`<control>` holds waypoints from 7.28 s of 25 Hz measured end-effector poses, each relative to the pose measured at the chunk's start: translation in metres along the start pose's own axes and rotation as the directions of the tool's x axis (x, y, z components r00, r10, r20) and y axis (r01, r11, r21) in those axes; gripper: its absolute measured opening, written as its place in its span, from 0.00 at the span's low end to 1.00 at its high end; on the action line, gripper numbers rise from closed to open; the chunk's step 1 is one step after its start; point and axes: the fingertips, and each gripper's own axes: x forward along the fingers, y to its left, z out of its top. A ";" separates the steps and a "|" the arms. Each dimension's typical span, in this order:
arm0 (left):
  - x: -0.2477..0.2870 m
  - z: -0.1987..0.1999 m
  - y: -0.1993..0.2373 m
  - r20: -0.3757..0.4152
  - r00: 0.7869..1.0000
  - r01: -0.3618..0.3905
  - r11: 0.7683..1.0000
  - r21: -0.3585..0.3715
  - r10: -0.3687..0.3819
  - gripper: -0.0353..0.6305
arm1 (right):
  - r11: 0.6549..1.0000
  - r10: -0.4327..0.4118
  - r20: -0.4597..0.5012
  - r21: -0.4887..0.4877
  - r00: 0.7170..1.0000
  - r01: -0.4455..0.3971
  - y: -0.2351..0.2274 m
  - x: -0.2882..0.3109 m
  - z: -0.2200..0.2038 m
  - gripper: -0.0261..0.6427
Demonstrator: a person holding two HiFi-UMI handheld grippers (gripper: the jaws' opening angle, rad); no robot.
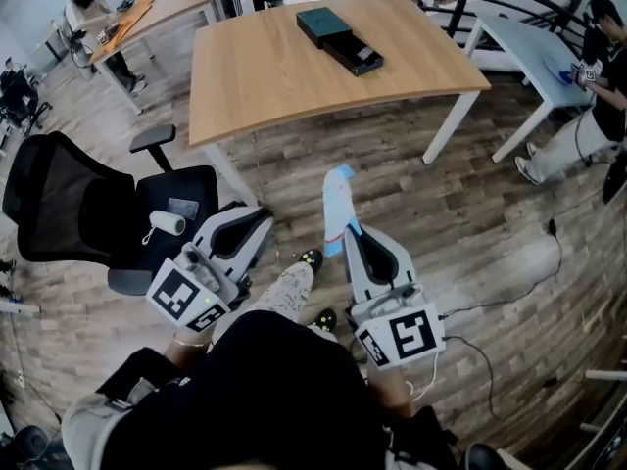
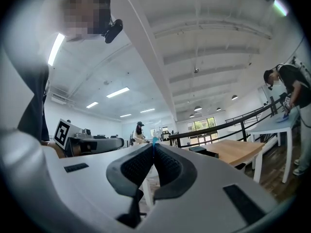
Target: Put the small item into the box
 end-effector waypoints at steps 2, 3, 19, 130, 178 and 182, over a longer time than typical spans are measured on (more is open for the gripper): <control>0.007 -0.003 0.000 0.001 1.000 0.014 1.000 -0.005 -0.014 0.10 | 1.000 -0.013 0.002 -0.008 1.000 0.013 -0.004 -0.002 0.002 0.08; 0.012 -0.003 0.000 0.005 1.000 0.024 1.000 -0.007 -0.024 0.10 | 1.000 -0.022 0.003 -0.010 1.000 0.022 -0.007 -0.003 0.002 0.08; 0.100 -0.002 0.041 0.069 0.988 0.141 0.990 -0.028 -0.139 0.10 | 0.991 -0.106 0.002 -0.079 0.994 0.106 -0.079 0.040 0.018 0.08; 0.461 -0.009 0.421 0.039 0.988 -0.145 0.989 -0.039 0.147 0.10 | 0.990 0.140 -0.058 -0.019 0.988 -0.141 -0.446 0.453 0.033 0.08; 0.567 -0.049 0.458 0.012 0.936 -0.351 0.935 -0.044 0.352 0.10 | 0.933 0.358 -0.118 0.002 0.926 -0.360 -0.566 0.514 -0.002 0.08; 0.568 -0.058 0.469 0.001 0.933 -0.360 0.932 -0.048 0.361 0.10 | 0.925 0.377 -0.144 0.007 0.915 -0.380 -0.567 0.521 -0.014 0.08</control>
